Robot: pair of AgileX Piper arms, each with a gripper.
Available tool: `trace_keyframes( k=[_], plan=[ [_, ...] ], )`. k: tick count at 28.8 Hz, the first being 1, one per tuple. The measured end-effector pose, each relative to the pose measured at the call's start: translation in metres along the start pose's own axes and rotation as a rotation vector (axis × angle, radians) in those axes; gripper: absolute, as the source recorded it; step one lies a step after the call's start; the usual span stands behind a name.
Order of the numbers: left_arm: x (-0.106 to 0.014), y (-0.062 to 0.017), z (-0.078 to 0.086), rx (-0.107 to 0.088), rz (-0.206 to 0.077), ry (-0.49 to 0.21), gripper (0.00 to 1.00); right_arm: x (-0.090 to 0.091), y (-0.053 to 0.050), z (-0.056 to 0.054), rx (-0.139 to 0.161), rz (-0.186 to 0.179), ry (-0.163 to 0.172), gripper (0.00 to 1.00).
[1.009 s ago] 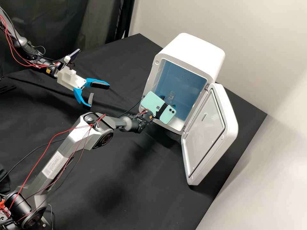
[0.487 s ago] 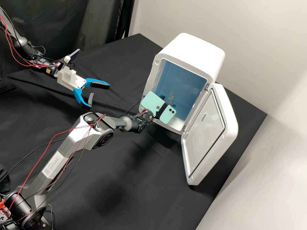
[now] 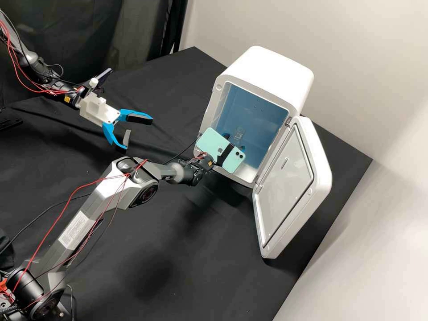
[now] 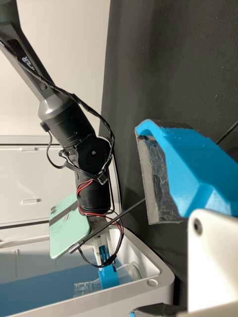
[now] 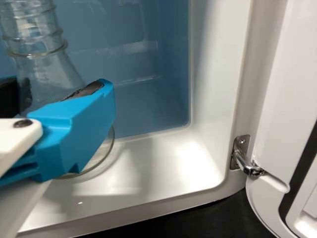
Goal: Take the flask out of the incubator
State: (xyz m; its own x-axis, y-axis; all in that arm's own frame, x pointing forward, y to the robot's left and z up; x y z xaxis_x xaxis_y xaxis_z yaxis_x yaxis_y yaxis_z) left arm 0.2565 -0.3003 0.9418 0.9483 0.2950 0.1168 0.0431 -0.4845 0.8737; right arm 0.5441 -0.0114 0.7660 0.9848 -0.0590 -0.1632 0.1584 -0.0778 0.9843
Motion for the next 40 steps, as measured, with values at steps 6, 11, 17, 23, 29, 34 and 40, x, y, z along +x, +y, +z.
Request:
trace_keyframes(
  k=[6,11,17,23,29,34,40],
  plan=[
    [0.000,0.0000,0.000,0.000,0.000,0.000,1.00,-0.002,-0.003,0.002,0.001,0.000,0.004,0.00],
    [0.000,0.0000,0.000,0.000,0.000,0.000,1.00,-0.007,-0.002,0.002,0.002,-0.004,0.001,0.00],
    [0.000,0.0000,0.000,0.000,0.000,0.000,1.00,-0.018,0.004,0.003,0.006,-0.003,-0.017,0.00],
    [0.000,0.0000,0.000,0.000,0.000,0.000,1.00,-0.035,0.010,0.011,0.015,0.007,-0.032,0.00],
    [0.000,0.0000,0.000,0.000,0.000,0.000,1.00,-0.060,0.016,0.016,0.027,0.024,-0.038,0.00],
    [-0.001,0.0024,0.001,0.004,0.007,-0.001,1.00,-0.086,0.020,0.016,0.032,0.053,-0.014,0.00],
    [-0.001,0.0024,0.001,0.004,0.007,-0.001,1.00,-0.118,0.028,0.015,0.035,0.111,0.040,0.00]
  ],
)
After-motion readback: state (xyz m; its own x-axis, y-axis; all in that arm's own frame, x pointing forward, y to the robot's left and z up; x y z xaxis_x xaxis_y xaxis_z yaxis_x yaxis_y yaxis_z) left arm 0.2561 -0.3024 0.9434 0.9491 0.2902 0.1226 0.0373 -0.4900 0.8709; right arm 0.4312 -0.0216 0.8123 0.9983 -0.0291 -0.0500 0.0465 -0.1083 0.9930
